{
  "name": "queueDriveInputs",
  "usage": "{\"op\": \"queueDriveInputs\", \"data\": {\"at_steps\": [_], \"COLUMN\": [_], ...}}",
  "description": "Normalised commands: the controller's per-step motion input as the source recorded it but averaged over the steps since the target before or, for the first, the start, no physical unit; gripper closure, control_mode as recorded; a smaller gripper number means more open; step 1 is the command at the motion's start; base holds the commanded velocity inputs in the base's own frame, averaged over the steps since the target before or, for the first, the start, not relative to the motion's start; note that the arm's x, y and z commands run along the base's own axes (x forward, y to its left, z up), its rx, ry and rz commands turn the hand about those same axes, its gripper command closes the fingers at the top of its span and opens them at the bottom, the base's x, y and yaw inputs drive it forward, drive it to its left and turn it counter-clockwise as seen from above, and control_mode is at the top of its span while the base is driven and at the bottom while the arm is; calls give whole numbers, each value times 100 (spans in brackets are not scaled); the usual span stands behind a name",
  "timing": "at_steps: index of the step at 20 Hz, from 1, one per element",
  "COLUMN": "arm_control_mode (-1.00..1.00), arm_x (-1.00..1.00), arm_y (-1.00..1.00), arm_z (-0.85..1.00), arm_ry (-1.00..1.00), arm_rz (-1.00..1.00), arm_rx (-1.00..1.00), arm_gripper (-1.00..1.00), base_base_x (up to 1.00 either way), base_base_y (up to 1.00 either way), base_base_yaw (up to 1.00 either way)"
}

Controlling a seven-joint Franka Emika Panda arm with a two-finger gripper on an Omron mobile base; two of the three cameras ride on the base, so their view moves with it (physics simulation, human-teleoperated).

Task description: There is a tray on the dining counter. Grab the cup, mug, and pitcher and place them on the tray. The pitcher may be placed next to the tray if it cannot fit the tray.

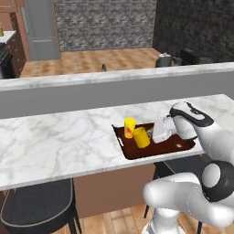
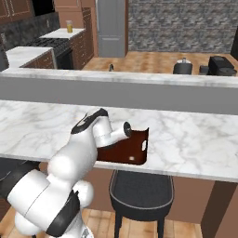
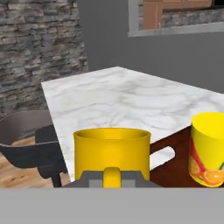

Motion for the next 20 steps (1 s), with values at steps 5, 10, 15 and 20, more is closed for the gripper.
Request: {"op": "queueDriveInputs", "data": {"at_steps": [5,10,15,20], "arm_control_mode": [-100,-100,-100,-100], "arm_x": [23,8,15,11], "arm_y": [1,2,0,3], "arm_z": [-51,-18,0,0], "arm_ry": [1,0,0,0], "arm_rz": [6,8,6,5], "arm_rx": [0,0,2,3], "arm_gripper": [100,100,100,100], "base_base_x": [0,0,0,0], "base_base_y": [0,0,0,0], "base_base_yaw": [0,0,0,0]}}
